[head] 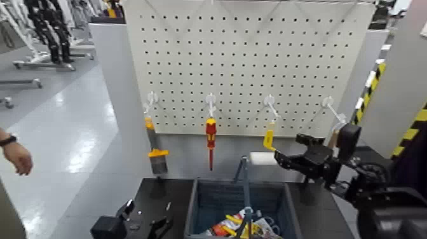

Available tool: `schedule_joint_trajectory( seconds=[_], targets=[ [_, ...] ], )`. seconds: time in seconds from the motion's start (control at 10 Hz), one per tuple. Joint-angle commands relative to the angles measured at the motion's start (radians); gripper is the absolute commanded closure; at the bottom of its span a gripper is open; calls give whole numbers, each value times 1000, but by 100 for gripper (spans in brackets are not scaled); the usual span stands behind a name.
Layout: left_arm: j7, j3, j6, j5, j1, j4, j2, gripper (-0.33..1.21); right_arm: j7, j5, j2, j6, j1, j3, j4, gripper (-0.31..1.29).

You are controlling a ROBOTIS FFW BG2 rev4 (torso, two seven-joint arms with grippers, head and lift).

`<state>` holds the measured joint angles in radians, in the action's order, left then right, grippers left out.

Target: Put the yellow roller into the crate.

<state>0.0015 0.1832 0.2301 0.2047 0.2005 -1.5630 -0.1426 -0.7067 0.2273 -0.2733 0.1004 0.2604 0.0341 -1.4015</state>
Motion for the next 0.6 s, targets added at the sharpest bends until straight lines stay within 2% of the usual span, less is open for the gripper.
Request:
schedule_joint_trajectory(
  seconds=[0.1,0.4,0.5,0.6],
  targets=[
    [0,1,-2,1,-3,0,0,11,-23,24,-9,-22,53,29,68,13],
    [0,4,-3,1,-4,0,0,11,-53,49,-15,-54,106,64,141,21],
    [0,4,-5,1,-6,0,0,11,-62,50,-18,-57,125,78,162,26],
    [-1,5,-5,1,-6,0,0,11,-69,64,-21,-65,138,89,188,39]
  ],
)
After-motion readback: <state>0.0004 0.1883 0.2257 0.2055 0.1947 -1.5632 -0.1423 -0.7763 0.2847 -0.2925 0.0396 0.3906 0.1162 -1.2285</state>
